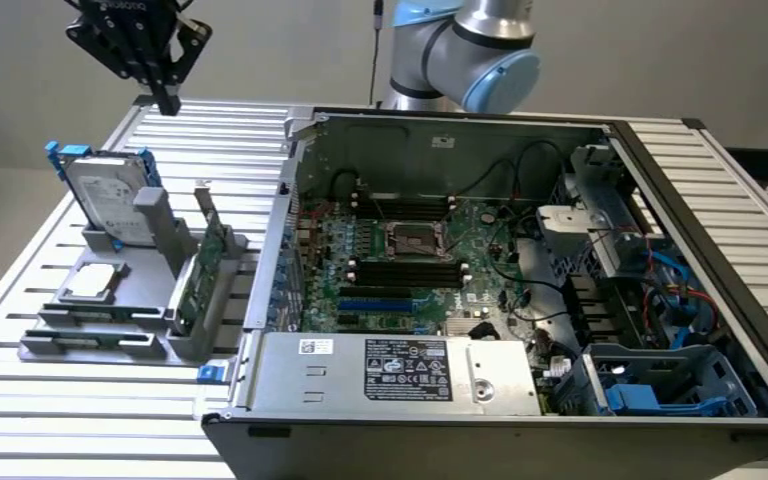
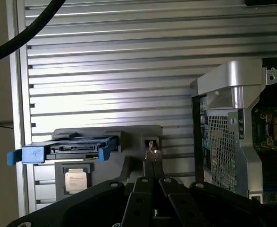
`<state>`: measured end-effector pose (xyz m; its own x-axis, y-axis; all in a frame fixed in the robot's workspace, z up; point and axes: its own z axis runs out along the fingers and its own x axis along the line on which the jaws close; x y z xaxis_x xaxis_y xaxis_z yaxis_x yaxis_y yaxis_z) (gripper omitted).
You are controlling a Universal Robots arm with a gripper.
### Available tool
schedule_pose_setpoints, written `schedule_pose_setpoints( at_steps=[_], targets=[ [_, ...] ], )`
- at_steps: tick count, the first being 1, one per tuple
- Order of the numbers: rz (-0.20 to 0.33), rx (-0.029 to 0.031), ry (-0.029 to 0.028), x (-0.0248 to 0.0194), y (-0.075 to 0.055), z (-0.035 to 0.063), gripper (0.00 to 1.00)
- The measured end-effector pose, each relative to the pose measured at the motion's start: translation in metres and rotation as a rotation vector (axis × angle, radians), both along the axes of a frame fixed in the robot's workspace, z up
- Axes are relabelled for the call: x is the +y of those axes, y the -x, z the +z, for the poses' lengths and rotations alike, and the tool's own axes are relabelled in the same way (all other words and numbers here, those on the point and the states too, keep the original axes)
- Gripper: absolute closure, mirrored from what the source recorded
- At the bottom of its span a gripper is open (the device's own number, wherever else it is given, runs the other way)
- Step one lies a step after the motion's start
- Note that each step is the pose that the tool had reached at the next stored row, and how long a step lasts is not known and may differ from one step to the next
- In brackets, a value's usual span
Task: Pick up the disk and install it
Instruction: 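Reach for the disk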
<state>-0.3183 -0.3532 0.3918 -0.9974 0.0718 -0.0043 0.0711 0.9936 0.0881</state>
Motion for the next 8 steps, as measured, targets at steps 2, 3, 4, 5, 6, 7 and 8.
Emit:
schedule_pose_setpoints(
  at_steps=[2, 3, 4, 5, 6, 7, 8],
  targets=[
    [0.0, 0.0045, 0.0001, 0.0003, 0.009, 0.0, 0.89],
    [0.0, 0.0072, 0.0, 0.0005, 0.014, 0.0, 0.89],
    [0.0, 0.0101, 0.0001, 0.0008, 0.018, 0.0, 0.89],
    [0.0, 0.0129, 0.0, 0.001, 0.023, 0.0, 0.89],
    [0.0, 0.0158, 0.0, 0.0012, 0.027, 0.0, 0.89],
    [0.0, 0.0191, 0.0, 0.0014, 0.032, 0.0, 0.89],
    [0.0, 0.022, 0.0, 0.0017, 0.036, 0.0, 0.89]
  ],
)
